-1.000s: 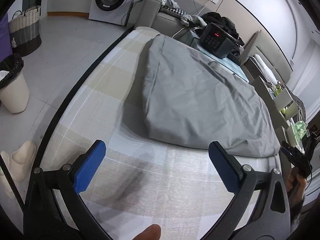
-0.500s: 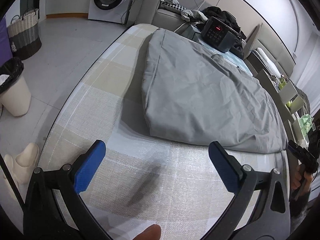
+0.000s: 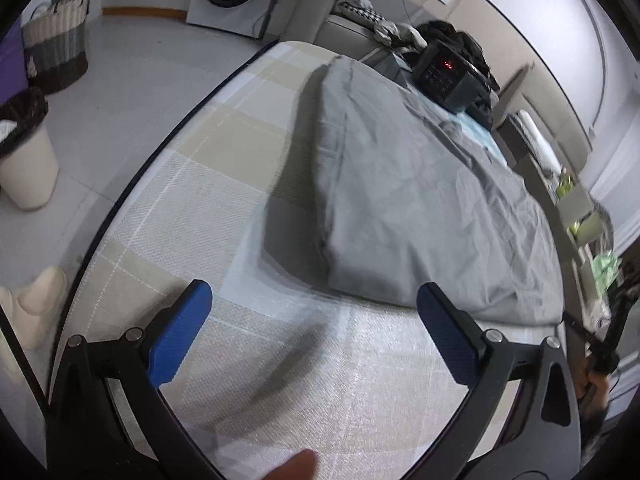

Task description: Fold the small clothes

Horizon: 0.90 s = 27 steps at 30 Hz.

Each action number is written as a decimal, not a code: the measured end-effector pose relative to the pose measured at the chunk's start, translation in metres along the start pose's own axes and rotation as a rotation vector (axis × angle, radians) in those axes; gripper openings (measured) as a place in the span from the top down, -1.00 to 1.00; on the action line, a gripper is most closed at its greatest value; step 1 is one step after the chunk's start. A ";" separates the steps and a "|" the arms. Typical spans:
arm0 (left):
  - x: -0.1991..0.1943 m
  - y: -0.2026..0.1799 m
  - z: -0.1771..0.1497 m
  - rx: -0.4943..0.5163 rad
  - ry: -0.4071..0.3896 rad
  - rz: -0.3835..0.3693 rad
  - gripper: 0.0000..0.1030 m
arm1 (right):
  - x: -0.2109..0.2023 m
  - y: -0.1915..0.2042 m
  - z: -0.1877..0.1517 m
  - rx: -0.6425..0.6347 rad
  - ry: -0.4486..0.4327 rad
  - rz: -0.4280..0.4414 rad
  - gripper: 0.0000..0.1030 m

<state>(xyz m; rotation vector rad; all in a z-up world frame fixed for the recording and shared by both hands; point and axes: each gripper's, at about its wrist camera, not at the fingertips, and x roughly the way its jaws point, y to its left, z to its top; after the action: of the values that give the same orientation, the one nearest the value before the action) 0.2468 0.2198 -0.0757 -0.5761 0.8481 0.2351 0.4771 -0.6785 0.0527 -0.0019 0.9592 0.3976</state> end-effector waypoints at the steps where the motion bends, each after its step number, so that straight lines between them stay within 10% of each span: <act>1: 0.000 0.003 0.001 -0.010 -0.001 -0.009 -0.77 | -0.001 -0.003 0.000 0.010 -0.006 0.009 0.92; 5: -0.002 0.011 0.006 -0.013 -0.022 -0.079 -0.30 | -0.004 -0.007 -0.005 0.018 -0.017 0.033 0.92; 10: 0.010 -0.011 0.015 0.122 0.006 -0.133 -0.24 | -0.007 -0.009 -0.008 0.038 -0.026 0.057 0.91; 14: 0.031 -0.026 0.024 0.140 0.053 -0.149 0.84 | -0.005 -0.012 -0.011 0.044 -0.025 0.064 0.91; 19: 0.018 -0.035 0.047 0.179 -0.009 -0.180 0.86 | 0.001 -0.016 -0.014 0.048 -0.018 0.070 0.91; 27: 0.040 -0.022 0.047 0.175 0.122 0.022 0.64 | -0.003 -0.017 -0.019 0.055 -0.011 0.098 0.83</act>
<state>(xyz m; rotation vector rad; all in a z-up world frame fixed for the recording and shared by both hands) 0.3116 0.2269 -0.0732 -0.4202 0.9827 0.1446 0.4661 -0.6990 0.0411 0.0976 0.9616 0.4608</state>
